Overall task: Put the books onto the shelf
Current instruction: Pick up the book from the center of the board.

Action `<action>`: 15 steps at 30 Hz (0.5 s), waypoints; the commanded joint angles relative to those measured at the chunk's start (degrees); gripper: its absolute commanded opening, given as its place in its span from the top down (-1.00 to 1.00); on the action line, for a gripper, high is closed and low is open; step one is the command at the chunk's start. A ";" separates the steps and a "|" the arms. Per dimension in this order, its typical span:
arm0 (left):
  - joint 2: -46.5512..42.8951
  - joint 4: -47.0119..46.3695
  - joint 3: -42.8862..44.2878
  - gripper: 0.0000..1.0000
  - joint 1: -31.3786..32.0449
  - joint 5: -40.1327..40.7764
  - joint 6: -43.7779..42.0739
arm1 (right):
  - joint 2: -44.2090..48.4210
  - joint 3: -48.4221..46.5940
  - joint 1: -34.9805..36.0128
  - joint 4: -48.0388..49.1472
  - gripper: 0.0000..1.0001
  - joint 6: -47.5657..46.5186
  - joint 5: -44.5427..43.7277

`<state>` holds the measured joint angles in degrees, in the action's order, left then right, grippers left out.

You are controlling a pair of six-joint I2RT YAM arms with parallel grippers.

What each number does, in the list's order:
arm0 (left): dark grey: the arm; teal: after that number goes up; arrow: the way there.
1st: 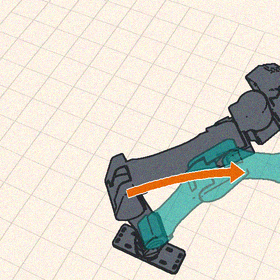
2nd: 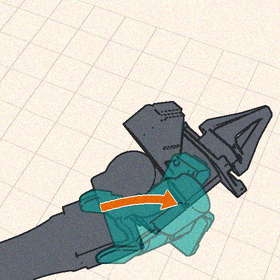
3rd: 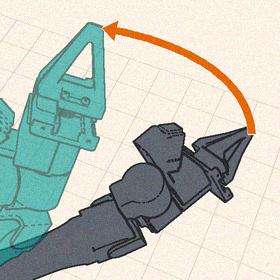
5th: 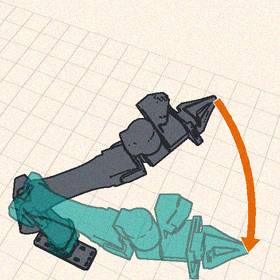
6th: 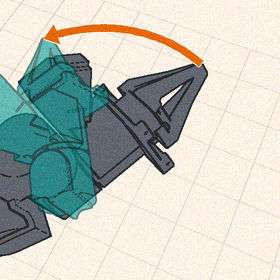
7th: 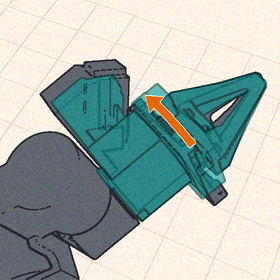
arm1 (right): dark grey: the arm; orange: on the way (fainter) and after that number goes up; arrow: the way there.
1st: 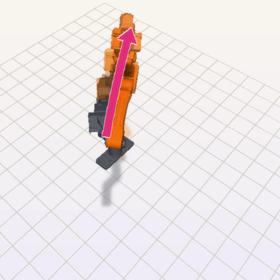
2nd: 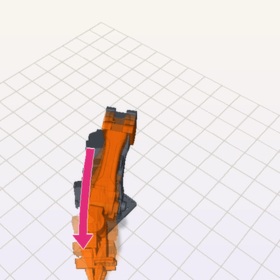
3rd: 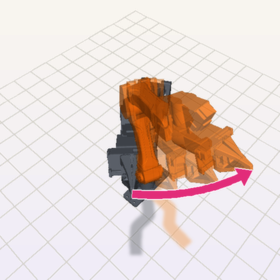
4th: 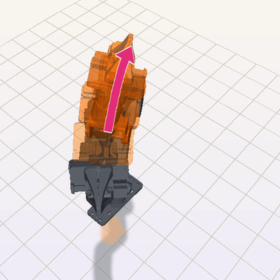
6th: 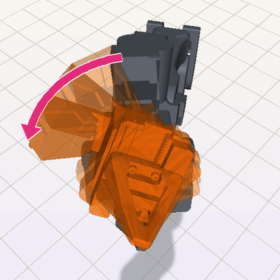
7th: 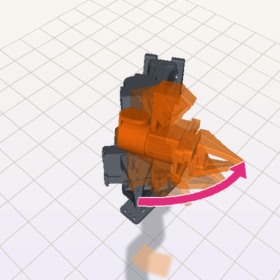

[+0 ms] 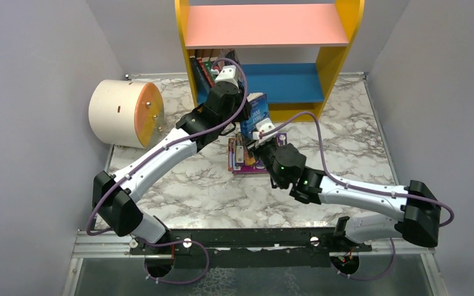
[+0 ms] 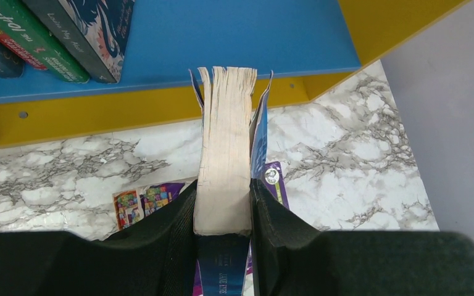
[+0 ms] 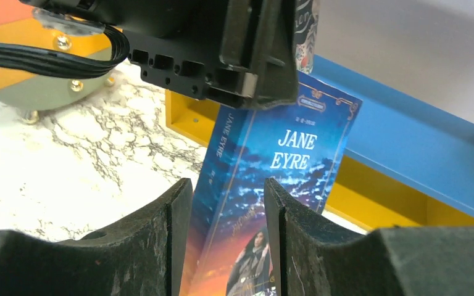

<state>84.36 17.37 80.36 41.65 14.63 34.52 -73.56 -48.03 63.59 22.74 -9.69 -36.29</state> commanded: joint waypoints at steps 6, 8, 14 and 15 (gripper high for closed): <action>2.24 -2.20 8.46 1.00 0.73 5.27 0.50 | 6.32 2.04 0.65 -4.92 0.09 3.14 -0.39; 3.11 -1.73 9.82 1.00 1.16 6.89 0.54 | 5.15 1.64 0.67 -5.37 0.09 3.27 -0.93; 5.73 -0.95 14.00 1.00 2.02 11.80 -0.84 | 2.48 0.65 0.83 -5.36 0.09 6.35 -3.40; 6.16 -0.73 14.86 1.00 2.03 12.33 -1.06 | 2.19 0.46 0.82 -5.16 0.09 6.79 -3.51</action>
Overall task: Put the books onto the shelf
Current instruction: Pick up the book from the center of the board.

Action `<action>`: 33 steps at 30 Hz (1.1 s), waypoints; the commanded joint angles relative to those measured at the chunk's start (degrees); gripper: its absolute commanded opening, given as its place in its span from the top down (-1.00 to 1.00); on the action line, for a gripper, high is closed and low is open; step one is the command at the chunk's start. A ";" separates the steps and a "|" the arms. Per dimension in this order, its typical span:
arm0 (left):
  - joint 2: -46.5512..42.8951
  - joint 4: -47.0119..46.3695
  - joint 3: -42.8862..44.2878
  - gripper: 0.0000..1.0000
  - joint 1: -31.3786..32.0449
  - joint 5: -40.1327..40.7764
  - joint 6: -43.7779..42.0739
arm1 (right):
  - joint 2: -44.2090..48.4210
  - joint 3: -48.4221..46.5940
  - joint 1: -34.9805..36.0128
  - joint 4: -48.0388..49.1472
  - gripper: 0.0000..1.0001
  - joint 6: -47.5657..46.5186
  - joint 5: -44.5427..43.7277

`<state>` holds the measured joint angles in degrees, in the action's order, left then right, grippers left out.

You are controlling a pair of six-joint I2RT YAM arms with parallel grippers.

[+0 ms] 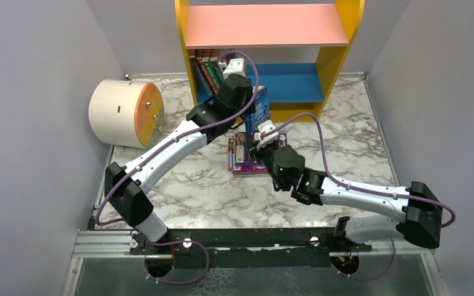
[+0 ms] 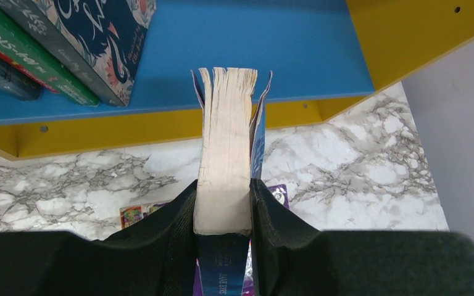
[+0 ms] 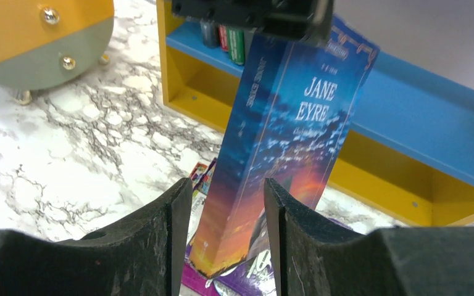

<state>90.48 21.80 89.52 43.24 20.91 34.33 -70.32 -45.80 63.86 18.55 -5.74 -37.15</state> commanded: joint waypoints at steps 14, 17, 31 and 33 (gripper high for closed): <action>3.38 -3.28 11.42 1.00 3.72 10.26 -0.97 | -7.44 -4.39 0.48 -0.06 0.08 8.66 -12.65; 3.39 -3.23 11.85 1.00 4.54 11.03 -0.70 | -9.03 -4.50 0.56 1.77 0.08 8.82 -14.48; 1.71 -2.84 11.66 1.00 6.96 14.15 -0.24 | -16.01 -8.79 -1.17 -2.37 0.09 15.68 -20.74; 1.32 -2.82 11.43 1.00 7.07 14.31 -0.16 | -16.43 -8.69 -1.79 -2.73 0.09 16.62 -20.60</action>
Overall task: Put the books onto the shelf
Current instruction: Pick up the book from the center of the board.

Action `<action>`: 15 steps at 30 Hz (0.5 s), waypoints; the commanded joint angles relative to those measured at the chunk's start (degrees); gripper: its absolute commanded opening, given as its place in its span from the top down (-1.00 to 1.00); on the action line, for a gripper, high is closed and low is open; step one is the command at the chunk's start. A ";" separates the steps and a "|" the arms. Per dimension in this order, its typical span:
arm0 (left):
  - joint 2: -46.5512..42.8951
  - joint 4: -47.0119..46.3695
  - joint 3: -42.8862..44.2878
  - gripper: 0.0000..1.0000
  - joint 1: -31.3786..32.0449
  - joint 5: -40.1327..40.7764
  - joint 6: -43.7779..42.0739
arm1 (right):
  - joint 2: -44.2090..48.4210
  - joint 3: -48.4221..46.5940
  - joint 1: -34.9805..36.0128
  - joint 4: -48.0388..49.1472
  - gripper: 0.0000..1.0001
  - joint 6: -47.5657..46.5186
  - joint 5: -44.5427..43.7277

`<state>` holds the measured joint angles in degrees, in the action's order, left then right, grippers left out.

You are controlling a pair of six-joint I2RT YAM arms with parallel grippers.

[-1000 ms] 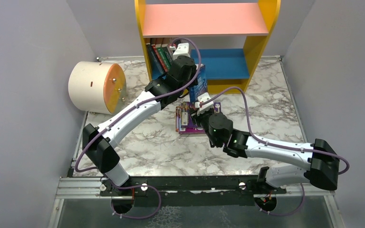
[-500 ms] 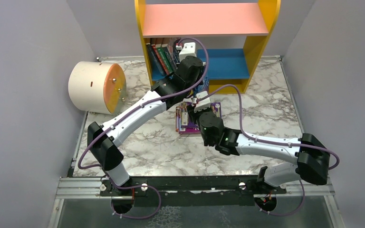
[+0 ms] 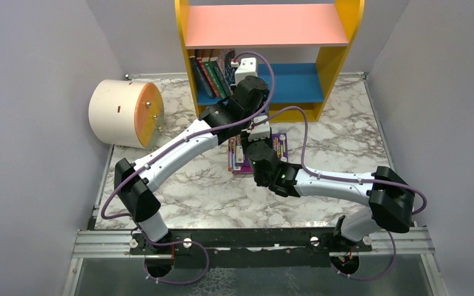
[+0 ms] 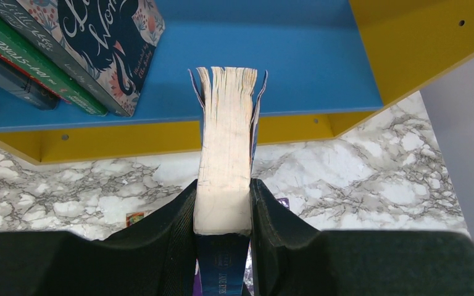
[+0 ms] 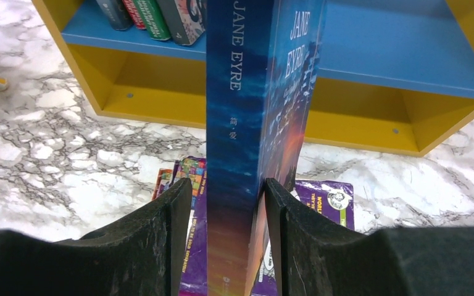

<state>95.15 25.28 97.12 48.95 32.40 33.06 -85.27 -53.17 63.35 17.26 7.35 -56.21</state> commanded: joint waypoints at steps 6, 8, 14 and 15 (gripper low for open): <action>-4.55 -6.39 3.67 1.00 1.61 3.28 1.26 | -2.08 -0.01 -3.06 -0.89 0.17 5.08 -0.27; -4.79 -6.41 3.60 1.00 1.74 3.43 1.22 | -2.00 0.79 -3.49 0.01 0.22 5.14 -0.05; -5.24 -6.50 3.84 1.00 1.87 3.85 1.11 | -2.32 2.01 -4.55 0.11 0.26 6.09 1.52; -5.24 -6.47 3.92 1.00 1.87 3.70 1.19 | -2.48 2.05 -4.62 0.11 0.26 6.47 1.75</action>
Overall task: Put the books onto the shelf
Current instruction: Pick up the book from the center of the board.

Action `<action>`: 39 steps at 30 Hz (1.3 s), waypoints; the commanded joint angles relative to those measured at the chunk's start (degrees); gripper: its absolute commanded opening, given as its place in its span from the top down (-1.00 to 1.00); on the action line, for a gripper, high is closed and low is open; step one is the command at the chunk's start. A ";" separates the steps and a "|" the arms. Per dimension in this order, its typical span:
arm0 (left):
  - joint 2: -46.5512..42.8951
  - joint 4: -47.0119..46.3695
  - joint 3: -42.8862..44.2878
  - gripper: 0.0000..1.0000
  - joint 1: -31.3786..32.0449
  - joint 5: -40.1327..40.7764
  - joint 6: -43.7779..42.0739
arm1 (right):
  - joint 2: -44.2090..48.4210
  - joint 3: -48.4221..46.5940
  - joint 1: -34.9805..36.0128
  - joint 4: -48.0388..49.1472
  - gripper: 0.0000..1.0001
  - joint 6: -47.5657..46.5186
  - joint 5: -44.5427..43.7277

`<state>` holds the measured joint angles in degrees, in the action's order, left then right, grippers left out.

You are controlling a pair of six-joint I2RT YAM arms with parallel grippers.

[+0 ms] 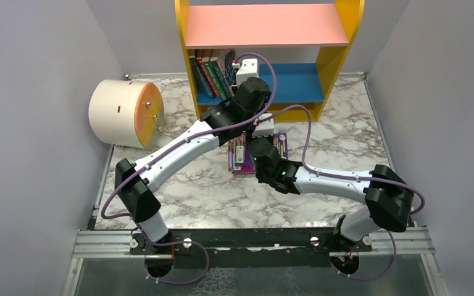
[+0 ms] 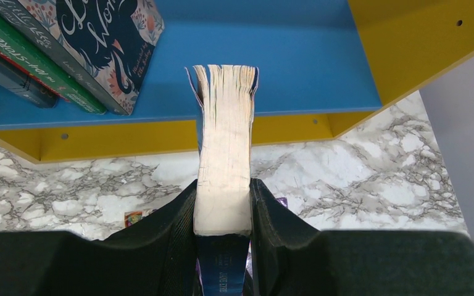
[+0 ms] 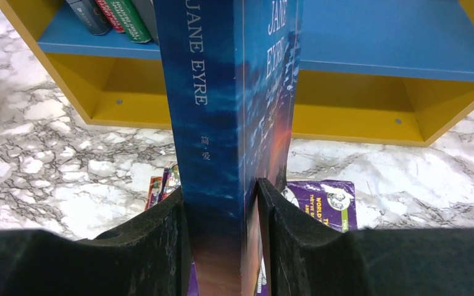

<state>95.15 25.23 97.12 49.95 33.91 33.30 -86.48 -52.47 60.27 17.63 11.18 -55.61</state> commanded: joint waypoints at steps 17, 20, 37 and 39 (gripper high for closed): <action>-6.79 -6.90 3.83 1.00 1.27 1.09 1.29 | -2.34 3.25 -4.27 0.43 0.95 4.33 2.81; -7.44 -7.55 3.34 1.00 1.31 0.90 0.84 | -0.97 4.27 -4.33 0.50 0.98 4.35 2.42; -11.74 -12.52 -0.50 0.01 1.31 -0.31 -3.17 | 14.62 14.53 -4.34 2.37 0.99 2.32 0.33; -12.27 -12.63 -0.24 -0.06 1.34 0.55 -4.09 | 16.83 16.26 -4.29 4.27 0.99 0.83 0.77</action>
<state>86.89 17.45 94.83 51.70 30.92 31.83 -73.76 -38.70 56.49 20.16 13.06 -52.05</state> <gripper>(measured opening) 0.485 0.282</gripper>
